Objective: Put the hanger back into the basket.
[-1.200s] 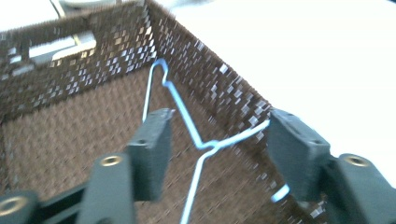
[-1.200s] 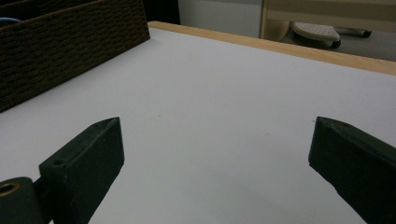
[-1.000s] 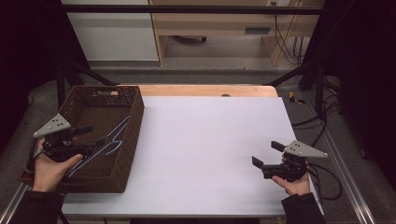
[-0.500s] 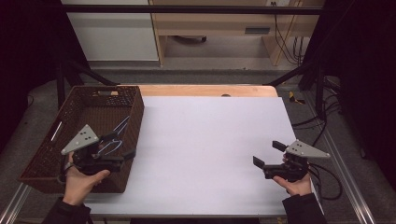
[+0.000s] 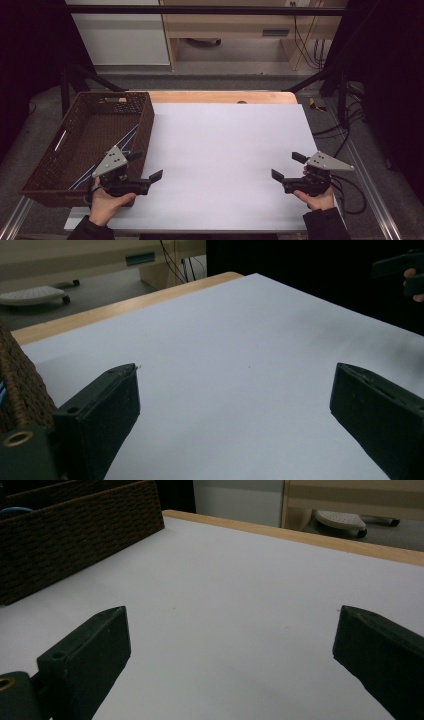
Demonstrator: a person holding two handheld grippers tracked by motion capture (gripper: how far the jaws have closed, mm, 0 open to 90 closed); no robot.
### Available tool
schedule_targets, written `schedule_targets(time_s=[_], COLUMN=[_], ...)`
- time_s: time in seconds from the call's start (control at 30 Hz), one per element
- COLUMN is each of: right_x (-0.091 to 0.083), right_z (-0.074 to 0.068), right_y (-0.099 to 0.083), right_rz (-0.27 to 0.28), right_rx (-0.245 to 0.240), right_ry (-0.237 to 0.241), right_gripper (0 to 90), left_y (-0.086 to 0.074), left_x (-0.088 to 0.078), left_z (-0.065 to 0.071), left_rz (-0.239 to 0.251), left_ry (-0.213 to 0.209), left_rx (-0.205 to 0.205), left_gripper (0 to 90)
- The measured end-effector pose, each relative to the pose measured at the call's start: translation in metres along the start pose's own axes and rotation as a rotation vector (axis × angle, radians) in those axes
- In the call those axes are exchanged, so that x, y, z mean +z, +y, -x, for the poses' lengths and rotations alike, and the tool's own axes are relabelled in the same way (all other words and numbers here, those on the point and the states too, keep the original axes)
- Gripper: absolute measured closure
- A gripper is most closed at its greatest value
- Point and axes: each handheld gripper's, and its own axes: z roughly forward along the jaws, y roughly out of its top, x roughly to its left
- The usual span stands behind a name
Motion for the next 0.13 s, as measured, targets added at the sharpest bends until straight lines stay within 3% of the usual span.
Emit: schedule_targets(time_s=[0.13], right_x=[-0.0008], right_z=[-0.0001], right_y=[-0.0002], right_rz=[0.003], right_rx=[0.000], right_ry=[0.002], right_gripper=[2.5], left_y=[-0.0038], left_x=[0.0020], left_z=[-0.0005], left_rz=[-0.004], left_ry=[-0.007], left_rx=[0.000], left_gripper=[5.5])
